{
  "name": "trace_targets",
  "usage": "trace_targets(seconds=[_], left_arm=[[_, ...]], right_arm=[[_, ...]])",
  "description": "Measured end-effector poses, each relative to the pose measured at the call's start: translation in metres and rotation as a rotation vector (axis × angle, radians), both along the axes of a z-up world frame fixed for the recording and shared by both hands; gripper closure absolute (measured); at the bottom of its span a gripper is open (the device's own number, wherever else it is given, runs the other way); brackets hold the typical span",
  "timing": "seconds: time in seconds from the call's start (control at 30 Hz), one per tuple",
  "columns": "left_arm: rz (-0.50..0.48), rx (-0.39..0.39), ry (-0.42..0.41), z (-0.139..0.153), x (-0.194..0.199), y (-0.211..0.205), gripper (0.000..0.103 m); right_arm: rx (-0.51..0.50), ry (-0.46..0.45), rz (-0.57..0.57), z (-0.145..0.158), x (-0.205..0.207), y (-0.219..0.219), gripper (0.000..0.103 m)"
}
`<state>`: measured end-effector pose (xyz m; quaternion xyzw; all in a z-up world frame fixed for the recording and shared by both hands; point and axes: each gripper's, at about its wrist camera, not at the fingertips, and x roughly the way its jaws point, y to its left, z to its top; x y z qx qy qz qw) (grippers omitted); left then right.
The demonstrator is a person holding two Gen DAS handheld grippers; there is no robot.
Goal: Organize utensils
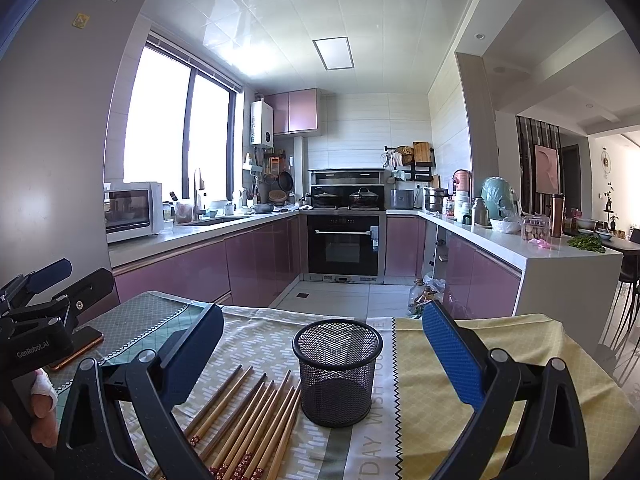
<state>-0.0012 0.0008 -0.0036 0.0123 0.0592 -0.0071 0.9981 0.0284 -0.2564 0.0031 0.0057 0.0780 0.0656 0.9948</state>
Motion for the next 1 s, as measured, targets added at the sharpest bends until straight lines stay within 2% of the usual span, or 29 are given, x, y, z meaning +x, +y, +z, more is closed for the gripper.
trace_targets(seconds=[0.63, 0.83, 1.0], left_arm=[[0.003, 0.003, 0.042, 0.002, 0.002, -0.007, 0.005], [0.008, 0.013, 0.065, 0.002, 0.005, -0.012, 0.005], [0.011, 0.02, 0.096, 0.002, 0.009, -0.013, 0.005]], right_arm=[[0.01, 0.041, 0.021, -0.004, 0.006, -0.003, 0.007], [0.022, 0.097, 0.041, -0.011, 0.01, -0.005, 0.007], [0.016, 0.189, 0.064, -0.023, 0.02, -0.008, 0.007]])
